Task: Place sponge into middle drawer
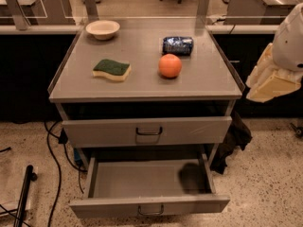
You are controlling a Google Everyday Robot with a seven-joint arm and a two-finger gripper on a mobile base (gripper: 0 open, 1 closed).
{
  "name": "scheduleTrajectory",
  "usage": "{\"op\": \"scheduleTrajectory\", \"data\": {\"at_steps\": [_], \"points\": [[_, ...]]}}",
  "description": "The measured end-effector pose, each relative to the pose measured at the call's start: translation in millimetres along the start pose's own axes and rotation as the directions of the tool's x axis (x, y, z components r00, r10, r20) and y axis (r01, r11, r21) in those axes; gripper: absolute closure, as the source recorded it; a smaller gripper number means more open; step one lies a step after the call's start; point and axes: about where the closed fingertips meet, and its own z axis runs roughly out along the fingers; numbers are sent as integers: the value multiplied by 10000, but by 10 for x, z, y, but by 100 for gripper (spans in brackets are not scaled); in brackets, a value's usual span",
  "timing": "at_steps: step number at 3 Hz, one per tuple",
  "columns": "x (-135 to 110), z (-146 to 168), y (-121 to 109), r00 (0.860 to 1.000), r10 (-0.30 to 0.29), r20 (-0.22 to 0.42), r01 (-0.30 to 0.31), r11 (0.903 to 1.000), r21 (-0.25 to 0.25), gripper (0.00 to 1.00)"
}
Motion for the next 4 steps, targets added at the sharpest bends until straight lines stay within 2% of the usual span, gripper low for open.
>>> {"op": "scheduleTrajectory", "data": {"at_steps": [1,2,3,4], "points": [[1,-2,0,10000,2,-2,-2,10000,6,62],[15,-26,-1,10000,32,-26,-32,10000,87,39],[-47,47,-83,9993,122,364,-128,9998,180,16],[-185,199,-228,9952,212,952,-243,9992,309,0]]}}
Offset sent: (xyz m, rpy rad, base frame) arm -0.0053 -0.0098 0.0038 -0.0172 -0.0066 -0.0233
